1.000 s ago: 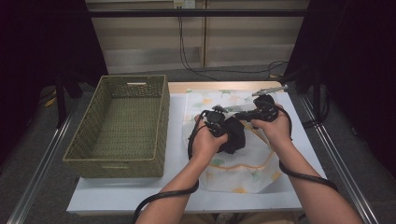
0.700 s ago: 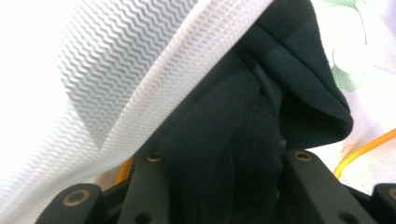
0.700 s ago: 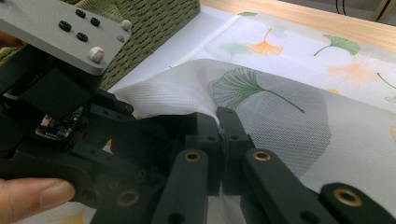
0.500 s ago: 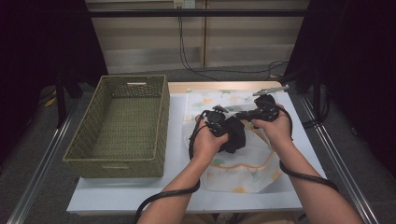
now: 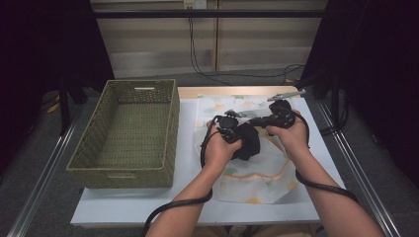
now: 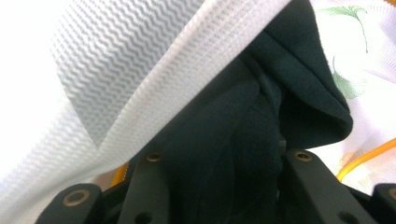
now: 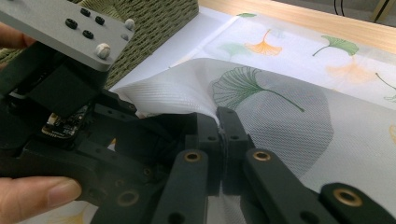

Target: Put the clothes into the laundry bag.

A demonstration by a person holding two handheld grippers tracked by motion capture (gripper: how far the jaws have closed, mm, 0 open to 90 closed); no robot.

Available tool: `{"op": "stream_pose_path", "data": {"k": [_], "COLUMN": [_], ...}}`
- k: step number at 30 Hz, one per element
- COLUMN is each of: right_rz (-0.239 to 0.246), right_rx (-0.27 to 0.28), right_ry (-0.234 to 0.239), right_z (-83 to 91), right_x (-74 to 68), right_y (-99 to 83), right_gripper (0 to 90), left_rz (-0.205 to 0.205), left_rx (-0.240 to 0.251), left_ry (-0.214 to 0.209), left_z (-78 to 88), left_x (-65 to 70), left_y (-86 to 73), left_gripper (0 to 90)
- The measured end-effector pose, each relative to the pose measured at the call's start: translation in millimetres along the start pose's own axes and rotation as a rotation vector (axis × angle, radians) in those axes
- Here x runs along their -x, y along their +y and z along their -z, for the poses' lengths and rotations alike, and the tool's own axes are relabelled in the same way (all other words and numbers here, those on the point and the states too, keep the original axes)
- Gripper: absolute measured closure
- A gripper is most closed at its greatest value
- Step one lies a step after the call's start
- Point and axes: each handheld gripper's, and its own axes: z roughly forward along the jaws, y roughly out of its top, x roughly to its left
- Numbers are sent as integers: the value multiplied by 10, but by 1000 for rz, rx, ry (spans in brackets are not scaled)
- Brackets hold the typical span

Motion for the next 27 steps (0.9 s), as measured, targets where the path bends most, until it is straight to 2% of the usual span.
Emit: {"op": "stream_pose_path", "data": {"k": [5, 7, 10, 11, 14, 15, 19, 20, 27], "right_rz": [2, 3, 5, 3, 2, -2, -2, -1, -2], "right_rx": [1, 1, 2, 3, 5, 3, 0, -2, -2], "right_ry": [-1, 0, 1, 1, 1, 1, 2, 2, 2], "right_z": [-2, -3, -9, -7, -7, -8, -14, -24, -32], "right_x": [-4, -7, -4, -4, -2, -1, 7, 9, 22], "right_y": [6, 10, 13, 16, 21, 21, 20, 15, 9], "right_gripper": [900, 900, 900, 900, 900, 900, 900, 900, 900], "left_rz": [-16, -1, -10, 0, -14, -2, -11, -6, -19], "left_rx": [-4, 11, 7, 18, 19, 28, 19, 34, 45], "left_ry": [6, 12, 14, 17, 21, 21, 19, 30, 43], "left_z": [-2, -10, -3, -6, -4, -12, -31, -52, -94], "left_x": [-30, -26, -41, -37, -48, -48, -70, -65, -80], "left_y": [6, 8, 24, 28, 41, 43, 44, 42, 57], "left_gripper": [662, 662, 661, 661, 661, 660, 658, 658, 651]}}
